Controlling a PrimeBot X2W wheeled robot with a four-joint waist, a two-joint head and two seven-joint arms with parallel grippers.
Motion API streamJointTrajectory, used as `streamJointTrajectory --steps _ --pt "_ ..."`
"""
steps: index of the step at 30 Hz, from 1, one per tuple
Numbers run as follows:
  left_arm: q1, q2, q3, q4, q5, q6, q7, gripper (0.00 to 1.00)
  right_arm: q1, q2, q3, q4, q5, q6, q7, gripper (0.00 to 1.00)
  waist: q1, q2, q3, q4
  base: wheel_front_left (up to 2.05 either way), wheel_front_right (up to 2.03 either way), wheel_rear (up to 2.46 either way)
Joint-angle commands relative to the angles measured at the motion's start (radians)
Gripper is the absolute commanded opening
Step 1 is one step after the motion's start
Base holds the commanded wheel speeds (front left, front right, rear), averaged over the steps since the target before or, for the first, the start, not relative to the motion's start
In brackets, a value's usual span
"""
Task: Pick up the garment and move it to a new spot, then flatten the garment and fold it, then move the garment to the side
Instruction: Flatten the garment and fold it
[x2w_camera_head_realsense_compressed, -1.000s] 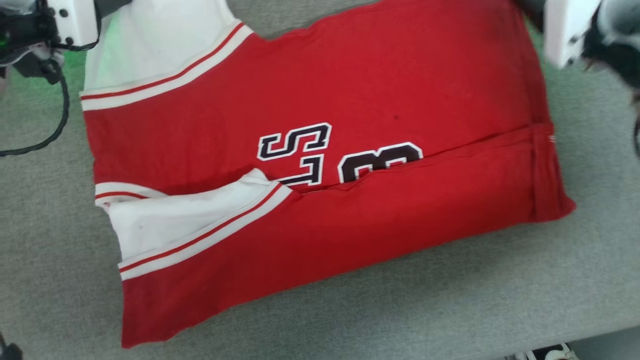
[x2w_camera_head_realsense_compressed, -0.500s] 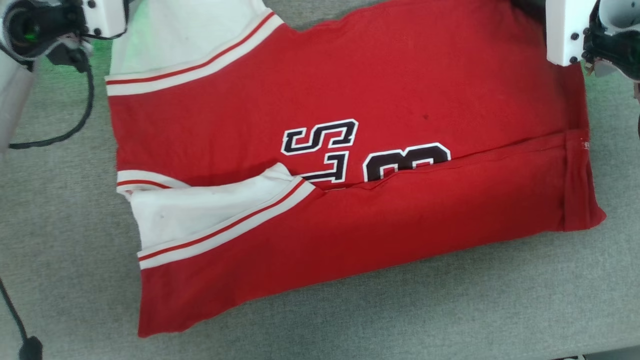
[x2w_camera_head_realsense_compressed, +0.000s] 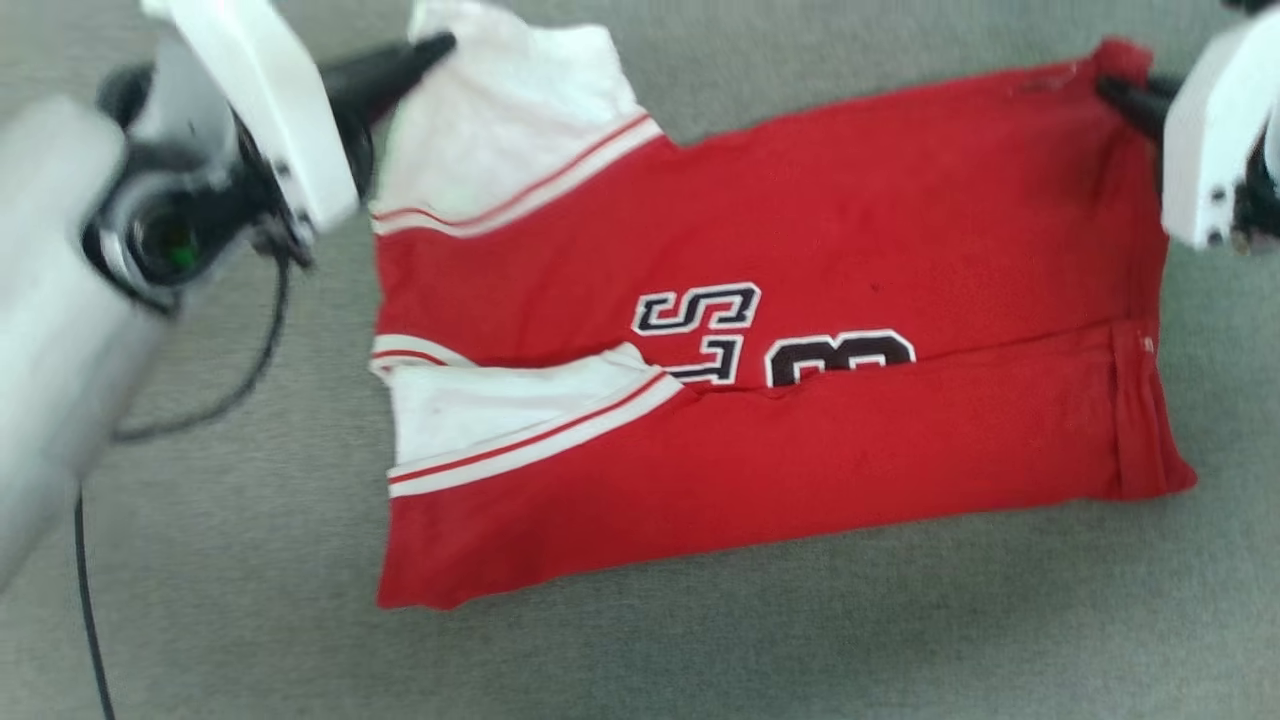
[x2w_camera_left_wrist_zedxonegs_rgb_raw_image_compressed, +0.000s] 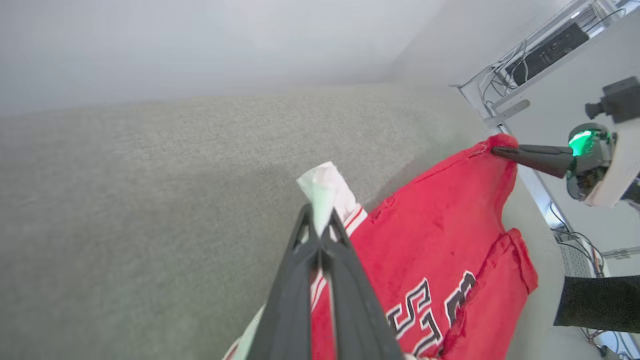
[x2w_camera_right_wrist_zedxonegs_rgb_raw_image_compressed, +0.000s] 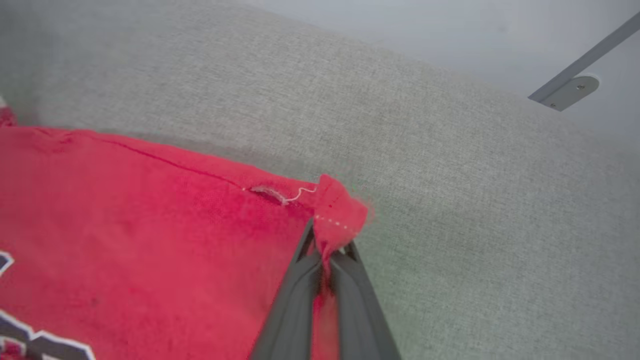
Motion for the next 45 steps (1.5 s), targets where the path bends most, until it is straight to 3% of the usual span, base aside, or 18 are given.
streamJointTrajectory --steps 1,12,20,27,37,38,39,41,42,43,45 --pt "0.046 0.008 -0.009 -0.049 -0.012 0.002 -0.023 0.00 0.035 -0.030 0.002 -0.023 0.007 0.000 -0.012 0.00 0.0000 0.0000 -0.066 0.049 0.00 0.00 0.00" --pt "0.407 0.168 -0.071 -0.365 -0.011 0.002 -0.297 0.00 0.389 -0.184 -0.100 -0.210 0.040 0.000 -0.105 0.00 0.0000 0.0000 -0.160 0.108 0.00 0.00 0.00" --pt "0.597 0.218 -0.107 -0.452 -0.008 0.015 -0.427 0.00 0.667 -0.203 -0.256 -0.332 0.042 0.000 -0.146 0.00 0.0000 0.0000 -0.178 0.120 0.00 0.00 0.00" --pt "0.670 0.176 -0.138 -0.415 -0.018 0.024 -0.459 0.00 0.795 -0.132 -0.418 -0.382 -0.032 0.000 -0.115 0.00 0.0000 0.0000 -0.157 0.112 0.00 0.00 0.00" --pt "0.639 0.074 -0.164 -0.214 0.019 0.010 -0.479 0.00 0.814 -0.010 -0.533 -0.355 -0.151 0.000 -0.075 0.00 0.0000 0.0000 -0.130 0.106 0.00 0.00 0.00" --pt "0.637 0.068 -0.165 -0.199 0.028 0.010 -0.485 0.05 0.818 -0.001 -0.539 -0.353 -0.157 0.000 -0.069 0.00 0.0000 0.0000 -0.132 0.105 0.00 0.00 0.00" --pt "0.634 0.062 -0.170 -0.185 0.043 0.008 -0.492 0.26 0.824 0.005 -0.543 -0.354 -0.163 0.000 -0.065 0.23 0.0000 0.0000 -0.135 0.106 0.00 0.00 0.00" --pt "0.630 0.050 -0.173 -0.159 0.056 0.006 -0.511 0.55 0.830 0.015 -0.562 -0.361 -0.166 0.000 -0.063 0.75 0.0000 0.0000 -0.142 0.109 0.00 0.00 0.00" --pt "0.632 0.044 -0.171 -0.150 0.059 0.005 -0.521 0.85 0.837 0.018 -0.573 -0.365 -0.166 0.000 -0.060 1.00 0.0000 0.0000 -0.148 0.111 0.00 0.00 0.00" --pt "0.635 0.038 -0.172 -0.146 0.064 0.004 -0.529 1.00 0.846 0.019 -0.585 -0.368 -0.167 0.000 -0.057 1.00 0.0000 0.0000 -0.153 0.113 0.00 0.00 0.00" --pt "0.642 0.028 -0.164 -0.145 0.073 0.002 -0.558 1.00 0.861 0.022 -0.614 -0.374 -0.165 0.000 -0.051 1.00 0.0000 0.0000 -0.166 0.119 0.00 0.00 0.00"
